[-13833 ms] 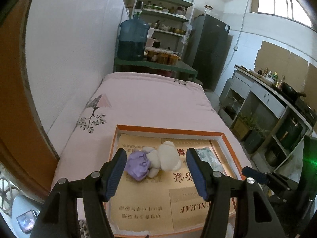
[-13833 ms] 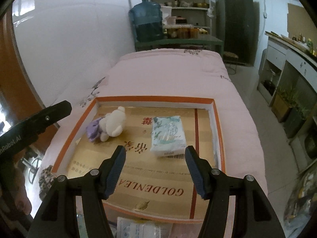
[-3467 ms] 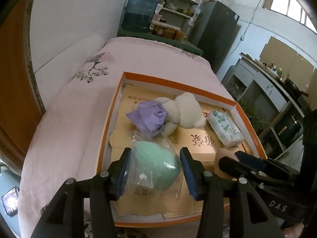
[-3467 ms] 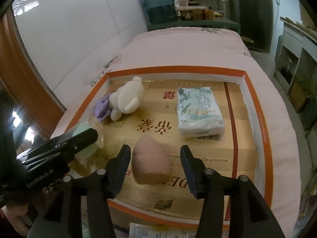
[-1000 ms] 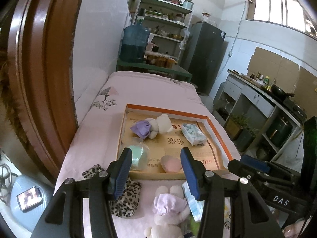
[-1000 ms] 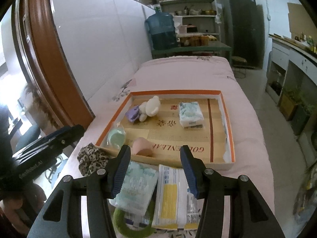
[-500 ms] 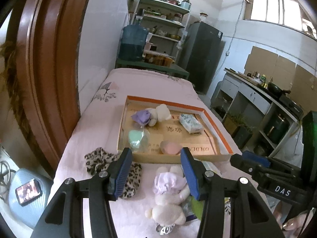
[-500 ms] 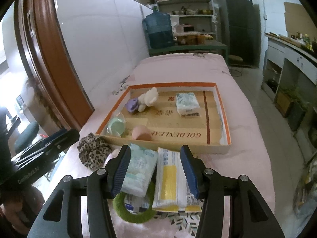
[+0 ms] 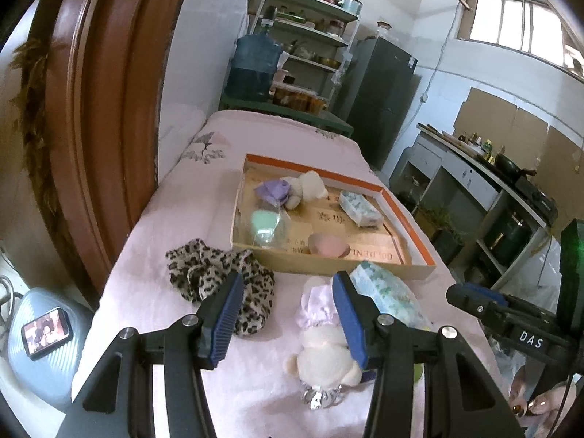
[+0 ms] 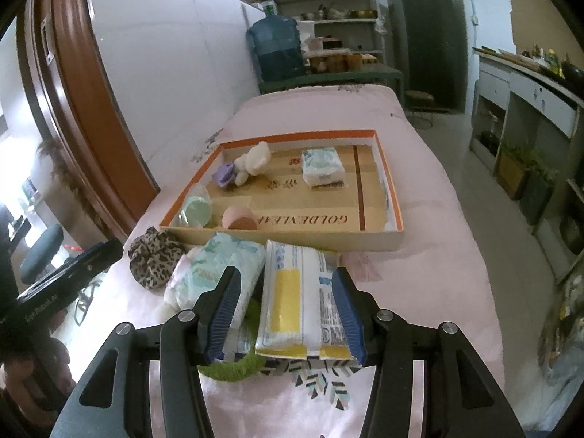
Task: Organize soft objects
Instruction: 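Move both grippers back toward the remaining soft items beside the lid, then grasp the pink-bowed plush bear with the left gripper while the right grasps the yellow-striped pack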
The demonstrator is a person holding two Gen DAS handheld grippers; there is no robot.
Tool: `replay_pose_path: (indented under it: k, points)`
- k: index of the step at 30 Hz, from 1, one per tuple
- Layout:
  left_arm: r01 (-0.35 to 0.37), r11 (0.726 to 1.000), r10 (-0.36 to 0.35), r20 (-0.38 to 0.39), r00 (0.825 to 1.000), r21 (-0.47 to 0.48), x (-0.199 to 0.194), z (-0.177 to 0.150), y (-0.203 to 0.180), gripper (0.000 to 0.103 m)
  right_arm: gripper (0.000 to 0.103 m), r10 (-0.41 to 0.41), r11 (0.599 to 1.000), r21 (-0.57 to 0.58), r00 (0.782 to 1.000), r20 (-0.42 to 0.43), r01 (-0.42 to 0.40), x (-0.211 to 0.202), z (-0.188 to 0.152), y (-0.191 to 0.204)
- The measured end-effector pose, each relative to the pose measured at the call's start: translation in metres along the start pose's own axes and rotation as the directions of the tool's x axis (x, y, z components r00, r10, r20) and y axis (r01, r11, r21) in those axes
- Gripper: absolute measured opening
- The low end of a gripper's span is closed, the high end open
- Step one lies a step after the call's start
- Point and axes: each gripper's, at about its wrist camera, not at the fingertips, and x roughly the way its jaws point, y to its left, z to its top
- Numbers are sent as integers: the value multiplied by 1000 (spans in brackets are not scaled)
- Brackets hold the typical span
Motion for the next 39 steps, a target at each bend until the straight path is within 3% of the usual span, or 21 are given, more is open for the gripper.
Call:
replay_pose_path:
  k: [14, 39]
  points:
    - [97, 994, -91, -101, 991, 58, 25, -25, -17, 51, 54, 10, 999, 33, 999, -34, -9, 13, -10, -9]
    - [141, 988, -126, -194, 973, 67, 60, -38, -21, 51, 54, 23, 998, 65, 996, -87, -17, 46, -7, -14]
